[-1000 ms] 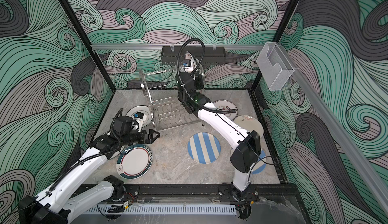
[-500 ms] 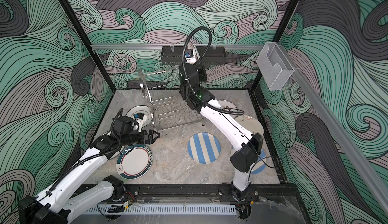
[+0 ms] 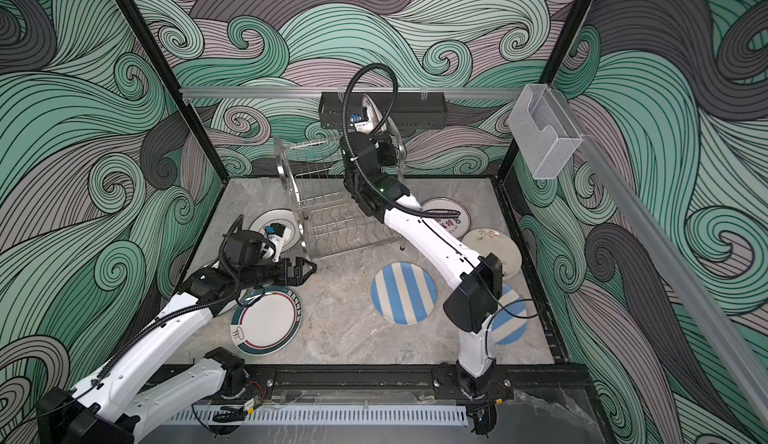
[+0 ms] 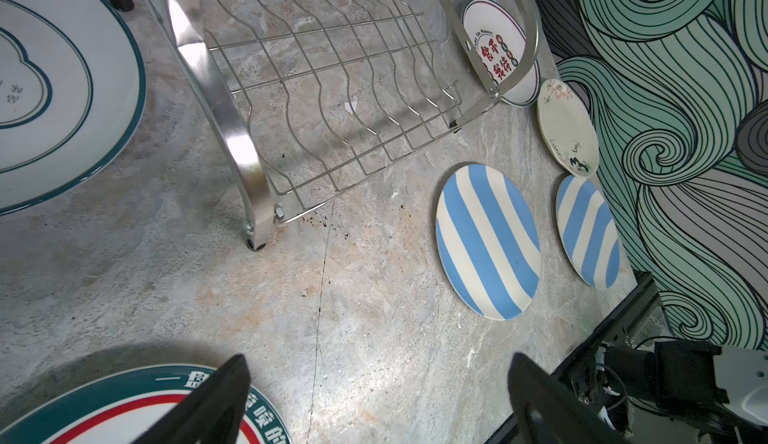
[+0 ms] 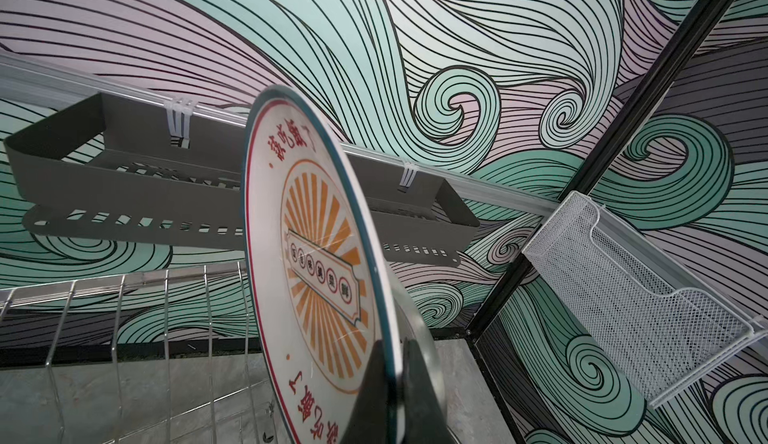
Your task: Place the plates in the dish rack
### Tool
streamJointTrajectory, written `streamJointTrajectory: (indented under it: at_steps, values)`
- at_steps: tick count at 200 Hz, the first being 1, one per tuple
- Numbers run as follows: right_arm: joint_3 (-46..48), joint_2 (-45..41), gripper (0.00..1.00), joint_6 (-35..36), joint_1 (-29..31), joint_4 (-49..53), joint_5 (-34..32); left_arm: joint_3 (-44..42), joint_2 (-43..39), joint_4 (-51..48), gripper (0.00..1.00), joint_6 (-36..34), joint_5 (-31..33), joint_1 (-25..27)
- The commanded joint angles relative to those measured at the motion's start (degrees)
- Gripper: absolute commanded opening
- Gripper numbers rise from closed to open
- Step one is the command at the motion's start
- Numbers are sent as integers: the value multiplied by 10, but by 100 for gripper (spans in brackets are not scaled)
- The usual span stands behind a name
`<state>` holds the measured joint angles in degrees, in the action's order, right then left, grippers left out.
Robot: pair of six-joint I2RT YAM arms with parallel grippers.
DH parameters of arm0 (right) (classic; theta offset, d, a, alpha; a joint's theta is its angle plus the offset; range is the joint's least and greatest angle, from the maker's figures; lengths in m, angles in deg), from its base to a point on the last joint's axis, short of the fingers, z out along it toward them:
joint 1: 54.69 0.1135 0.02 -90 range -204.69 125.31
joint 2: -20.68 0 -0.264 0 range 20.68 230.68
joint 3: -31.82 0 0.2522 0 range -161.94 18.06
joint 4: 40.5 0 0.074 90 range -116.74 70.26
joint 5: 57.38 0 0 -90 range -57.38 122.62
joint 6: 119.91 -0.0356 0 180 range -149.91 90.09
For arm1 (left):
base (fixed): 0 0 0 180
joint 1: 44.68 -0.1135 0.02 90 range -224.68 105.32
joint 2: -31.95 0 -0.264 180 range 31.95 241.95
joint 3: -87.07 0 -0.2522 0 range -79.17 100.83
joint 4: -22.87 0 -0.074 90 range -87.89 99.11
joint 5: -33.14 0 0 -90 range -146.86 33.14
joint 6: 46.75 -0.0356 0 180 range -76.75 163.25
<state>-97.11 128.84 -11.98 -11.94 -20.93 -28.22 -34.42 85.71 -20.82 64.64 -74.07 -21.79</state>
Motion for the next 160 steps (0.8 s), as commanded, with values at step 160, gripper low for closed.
streamJointTrajectory:
  at_steps: [160]
  values:
    - [5, -26, 0, -18, -21, -3, -24, 0, -7, -2, 99, -3, -5, -7]
